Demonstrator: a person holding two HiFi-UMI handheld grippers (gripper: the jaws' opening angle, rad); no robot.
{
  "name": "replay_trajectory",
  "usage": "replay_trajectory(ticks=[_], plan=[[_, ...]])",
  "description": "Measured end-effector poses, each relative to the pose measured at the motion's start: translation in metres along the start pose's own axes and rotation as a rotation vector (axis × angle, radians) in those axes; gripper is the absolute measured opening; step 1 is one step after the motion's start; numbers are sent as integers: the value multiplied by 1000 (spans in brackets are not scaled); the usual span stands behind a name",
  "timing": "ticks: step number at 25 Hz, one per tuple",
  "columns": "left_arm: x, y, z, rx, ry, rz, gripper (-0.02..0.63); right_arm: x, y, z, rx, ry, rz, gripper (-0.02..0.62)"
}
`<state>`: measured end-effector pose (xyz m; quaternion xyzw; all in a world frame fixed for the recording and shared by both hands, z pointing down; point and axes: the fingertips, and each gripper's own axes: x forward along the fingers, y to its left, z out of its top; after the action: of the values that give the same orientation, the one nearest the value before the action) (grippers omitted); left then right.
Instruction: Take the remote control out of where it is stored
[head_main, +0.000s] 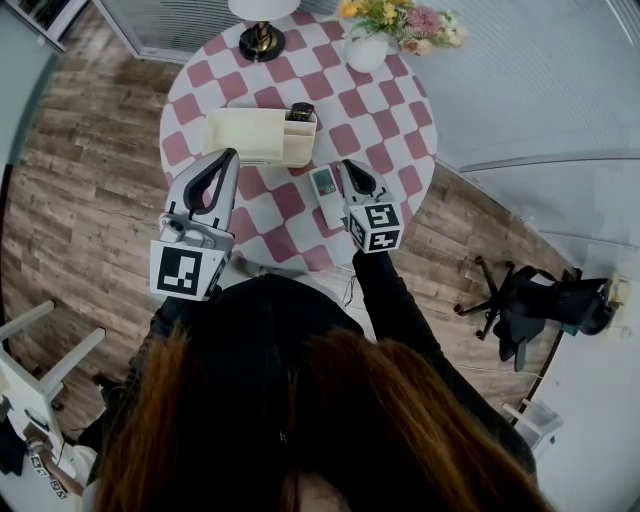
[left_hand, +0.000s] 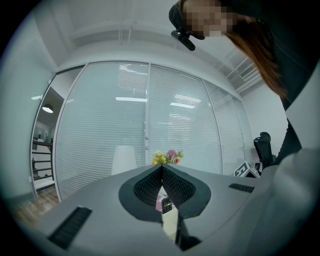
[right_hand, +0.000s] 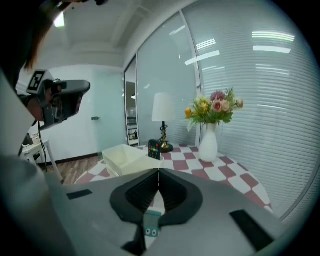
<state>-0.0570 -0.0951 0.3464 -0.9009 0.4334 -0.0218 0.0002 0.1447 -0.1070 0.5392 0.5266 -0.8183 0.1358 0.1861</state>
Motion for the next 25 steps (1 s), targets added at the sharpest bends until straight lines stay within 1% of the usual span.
replay_trajectory(ticks=[4,9,14,16,20,23,25], plan=[[0,0,-4,-1,-2,-2,9,-6,13,38,-6,-118,6,15],[2,0,-2,-2,0,-5,9,-16,24,71,-13,-205,9,15],[3,0,-9,0,13,-8,9,-35,35,111,-40,-297,22,15],[2,2,-11,0,33,-2,9,-42,40,124,-48,-318,32,15],[3,3,-9,-1,18,-2,9,-57,54,146,-59,-332,36,15],[5,0,-7,-11,1,-23,9,-67,65,158,-74,-344,43,15],[6,-1,-10,-11,15,-28,9,-72,70,163,-64,-354,53,15]])
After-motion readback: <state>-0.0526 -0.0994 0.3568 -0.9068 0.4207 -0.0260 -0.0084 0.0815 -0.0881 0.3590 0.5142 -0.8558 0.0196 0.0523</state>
